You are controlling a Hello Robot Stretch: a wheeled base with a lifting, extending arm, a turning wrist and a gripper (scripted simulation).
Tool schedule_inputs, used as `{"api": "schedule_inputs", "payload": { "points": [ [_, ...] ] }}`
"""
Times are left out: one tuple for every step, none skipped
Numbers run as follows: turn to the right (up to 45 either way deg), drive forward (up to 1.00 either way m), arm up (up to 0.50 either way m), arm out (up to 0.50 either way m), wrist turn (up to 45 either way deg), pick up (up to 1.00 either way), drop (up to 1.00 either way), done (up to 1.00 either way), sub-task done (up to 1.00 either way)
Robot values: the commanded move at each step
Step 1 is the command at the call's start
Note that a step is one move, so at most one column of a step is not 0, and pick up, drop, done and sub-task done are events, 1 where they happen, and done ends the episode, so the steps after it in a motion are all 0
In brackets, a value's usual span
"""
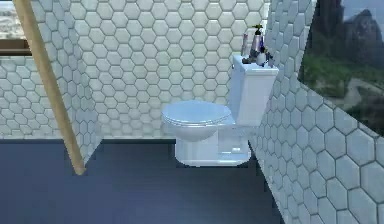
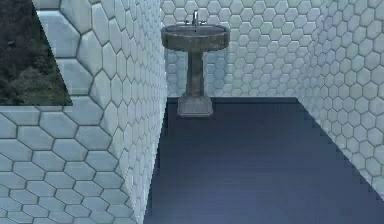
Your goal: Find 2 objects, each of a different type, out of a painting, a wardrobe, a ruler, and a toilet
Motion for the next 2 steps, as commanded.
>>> {"api": "schedule_inputs", "payload": {
  "points": [
    [0.0, 0.90, 0.00, 0.00, 0.0, 0.00, 0.00, 0.00, 0.00],
    [12.0, 0.00, 0.00, 0.00, 0.0, 0.00, 0.00, 0.00, 0.00]
  ]
}}
